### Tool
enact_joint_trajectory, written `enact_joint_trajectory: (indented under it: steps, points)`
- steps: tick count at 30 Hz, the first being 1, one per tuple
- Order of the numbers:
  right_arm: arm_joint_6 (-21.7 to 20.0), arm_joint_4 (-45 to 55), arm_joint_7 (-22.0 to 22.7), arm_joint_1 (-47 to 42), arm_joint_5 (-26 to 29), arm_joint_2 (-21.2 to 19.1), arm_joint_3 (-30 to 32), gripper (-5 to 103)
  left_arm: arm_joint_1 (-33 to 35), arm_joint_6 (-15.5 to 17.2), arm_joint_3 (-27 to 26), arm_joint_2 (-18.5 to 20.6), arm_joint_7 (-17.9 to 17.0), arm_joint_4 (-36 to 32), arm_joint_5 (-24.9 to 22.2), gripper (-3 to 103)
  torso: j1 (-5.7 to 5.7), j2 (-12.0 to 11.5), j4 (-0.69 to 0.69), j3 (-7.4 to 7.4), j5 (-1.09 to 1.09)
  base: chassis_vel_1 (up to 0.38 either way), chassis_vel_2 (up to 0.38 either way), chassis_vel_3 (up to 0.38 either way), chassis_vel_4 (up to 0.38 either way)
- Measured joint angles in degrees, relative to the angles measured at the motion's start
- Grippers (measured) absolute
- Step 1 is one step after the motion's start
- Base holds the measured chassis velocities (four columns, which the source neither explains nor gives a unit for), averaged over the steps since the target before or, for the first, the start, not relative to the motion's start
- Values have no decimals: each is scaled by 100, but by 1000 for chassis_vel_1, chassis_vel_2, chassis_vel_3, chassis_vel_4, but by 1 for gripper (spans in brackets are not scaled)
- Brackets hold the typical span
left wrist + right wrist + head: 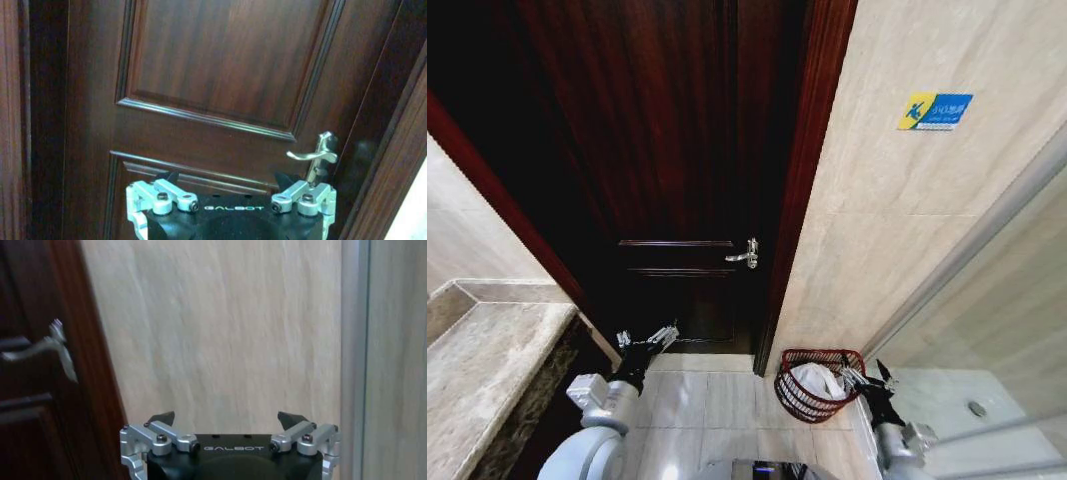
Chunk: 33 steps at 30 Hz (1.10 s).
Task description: Discard the used towel into the hamper.
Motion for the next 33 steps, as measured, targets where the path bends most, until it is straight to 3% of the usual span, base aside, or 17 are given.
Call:
enact_joint_trajectory:
  steps: [10,17,33]
  points:
    - [571,997,-2,-459,-655,263,-77,100,0,0,0,0,0,0,0,97,1,-1,0,0,1,0,0,0,0]
    - [601,1489,4,-682,-666,338,-143,100,0,0,0,0,0,0,0,97,1,-1,0,0,0,0,0,0,0]
    - [607,1354,-53,-587,-806,324,-143,100,0,0,0,0,0,0,0,97,1,-1,0,0,1,0,0,0,0]
